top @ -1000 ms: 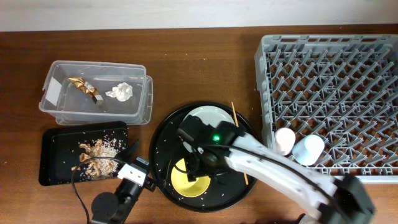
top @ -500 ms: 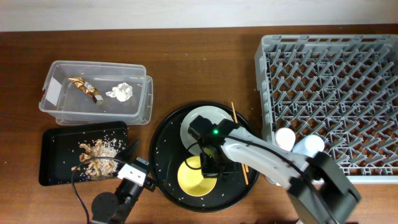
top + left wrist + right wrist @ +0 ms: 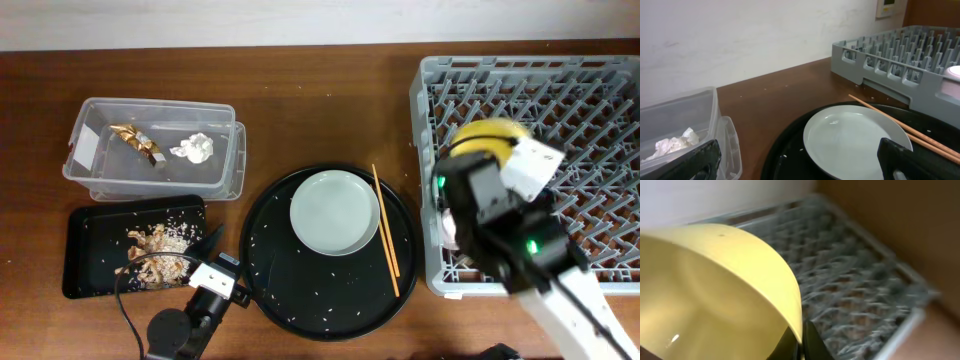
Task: Sort waste into correct bins and load items into the dishwasher rack
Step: 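Grasp the yellow bowl with the right gripper and place it in the rack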
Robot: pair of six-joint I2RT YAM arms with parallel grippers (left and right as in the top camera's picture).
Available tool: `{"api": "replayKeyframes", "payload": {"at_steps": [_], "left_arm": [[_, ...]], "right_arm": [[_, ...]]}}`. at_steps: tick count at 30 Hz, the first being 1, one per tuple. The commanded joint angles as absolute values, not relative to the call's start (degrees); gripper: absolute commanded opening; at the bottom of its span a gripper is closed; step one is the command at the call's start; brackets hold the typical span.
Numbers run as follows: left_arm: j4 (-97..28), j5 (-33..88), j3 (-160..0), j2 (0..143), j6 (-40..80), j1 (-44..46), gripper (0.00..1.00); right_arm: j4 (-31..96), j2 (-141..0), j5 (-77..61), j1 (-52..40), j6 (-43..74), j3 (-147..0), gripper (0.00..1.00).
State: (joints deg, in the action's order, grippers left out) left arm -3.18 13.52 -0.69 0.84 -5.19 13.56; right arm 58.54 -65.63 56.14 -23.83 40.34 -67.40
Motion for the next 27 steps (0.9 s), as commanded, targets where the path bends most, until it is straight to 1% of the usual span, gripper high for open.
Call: {"api": "replayKeyframes", "payload": {"at_steps": [1,4,7,8,11,15,20,24,25,26,27], "left_arm": [[-3.49,13.76,-0.54,0.3,-6.11,13.82,0.99],[-3.49,13.76,-0.54,0.3,-6.11,13.82,0.99],[-3.49,13.76,-0.54,0.3,-6.11,13.82,0.99],[-3.49,13.76,-0.54,0.3,-6.11,13.82,0.99],[-3.49,13.76,-0.54,0.3,-6.11,13.82,0.99],[-3.49,13.76,-0.54,0.3,-6.11,13.82,0.99],[-3.49,13.76,-0.54,0.3,-6.11,13.82,0.99],[-3.49,13.76,-0.54,0.3,-6.11,13.82,0.99],[-3.49,13.76,-0.54,0.3,-6.11,13.82,0.99],[-3.49,13.76,-0.54,0.3,-6.11,13.82,0.99],[-3.49,13.76,-0.54,0.3,-6.11,13.82,0.99]], "right_arm": [[56.45,-75.31,63.0,-13.34,39.48,-67.88,0.04],[50.54,-91.61,63.31,-6.96,31.55,-68.2,0.04],[48.21,-97.69,65.54,-6.87,28.73,-69.65,0.04],[46.59,-99.35,68.25,-7.11,26.76,-69.89,0.04],[41.32,-100.09,69.84,-7.16,20.12,-69.89,0.04],[41.28,-100.09,69.19,-9.56,19.7,-69.89,0.04],[44.56,-100.12,67.26,-15.38,19.73,-69.87,0.04],[50.5,-100.12,62.43,-17.19,19.97,-69.89,0.04],[51.27,-100.12,60.77,-17.37,19.94,-69.89,0.08],[52.31,-100.12,58.67,-17.67,19.97,-69.89,0.13],[53.12,-100.12,56.77,-18.02,20.12,-69.89,0.25]]}}
